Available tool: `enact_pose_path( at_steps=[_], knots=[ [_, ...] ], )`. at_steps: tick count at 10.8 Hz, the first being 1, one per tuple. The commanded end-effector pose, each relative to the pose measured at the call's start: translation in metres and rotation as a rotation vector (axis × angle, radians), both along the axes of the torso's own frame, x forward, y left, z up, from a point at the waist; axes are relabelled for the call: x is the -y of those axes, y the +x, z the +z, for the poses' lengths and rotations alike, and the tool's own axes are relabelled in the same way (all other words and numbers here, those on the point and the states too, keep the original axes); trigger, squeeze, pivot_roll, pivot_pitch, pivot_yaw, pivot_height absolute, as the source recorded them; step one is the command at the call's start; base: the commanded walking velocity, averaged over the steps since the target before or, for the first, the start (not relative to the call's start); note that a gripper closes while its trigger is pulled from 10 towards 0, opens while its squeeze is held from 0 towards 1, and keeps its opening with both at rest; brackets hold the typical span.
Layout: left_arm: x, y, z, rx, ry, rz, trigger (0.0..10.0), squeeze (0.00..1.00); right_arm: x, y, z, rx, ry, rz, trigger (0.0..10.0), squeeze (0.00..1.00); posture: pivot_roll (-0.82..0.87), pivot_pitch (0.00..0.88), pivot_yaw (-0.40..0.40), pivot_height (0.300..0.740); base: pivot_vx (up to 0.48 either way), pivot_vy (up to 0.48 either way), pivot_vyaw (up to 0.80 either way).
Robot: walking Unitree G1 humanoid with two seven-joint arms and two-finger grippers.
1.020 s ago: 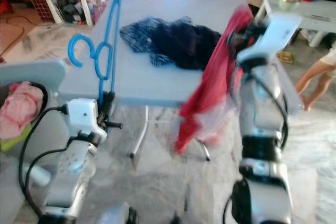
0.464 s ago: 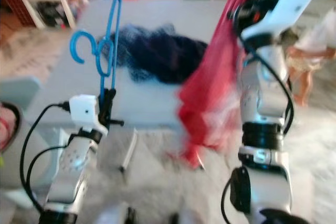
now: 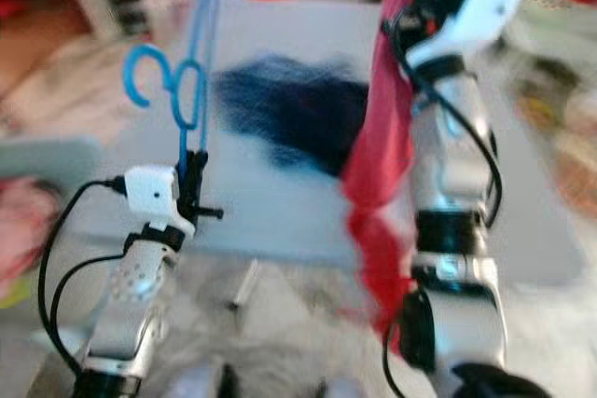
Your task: Hang hanger
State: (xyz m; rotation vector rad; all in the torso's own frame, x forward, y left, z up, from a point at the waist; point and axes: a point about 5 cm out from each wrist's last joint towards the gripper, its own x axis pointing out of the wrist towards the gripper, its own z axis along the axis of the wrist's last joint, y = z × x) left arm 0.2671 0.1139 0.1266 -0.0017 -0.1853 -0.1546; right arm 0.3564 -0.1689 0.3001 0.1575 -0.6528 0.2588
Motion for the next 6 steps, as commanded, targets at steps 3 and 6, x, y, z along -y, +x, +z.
enact_pose_path(
  at_steps=[3, 6],
  knots=[
    [-0.007, -0.001, -0.01, -0.041, 0.016, 0.054, 10.0, 0.0, -0.03, 0.011, 0.039, 0.107, 0.035, 0.068, 0.0, 0.0, 0.07, 0.084, -0.038, 0.74, 0.215, 0.087, 0.37],
    [-0.006, 0.0, -0.01, -0.04, 0.01, 0.064, 10.0, 0.0, -0.02, 0.024, 0.118, 0.228, 0.078, -0.064, 0.0, 0.0, 0.1, 0.08, -0.067, 0.74, 0.0, 0.0, 0.0]
  ],
)
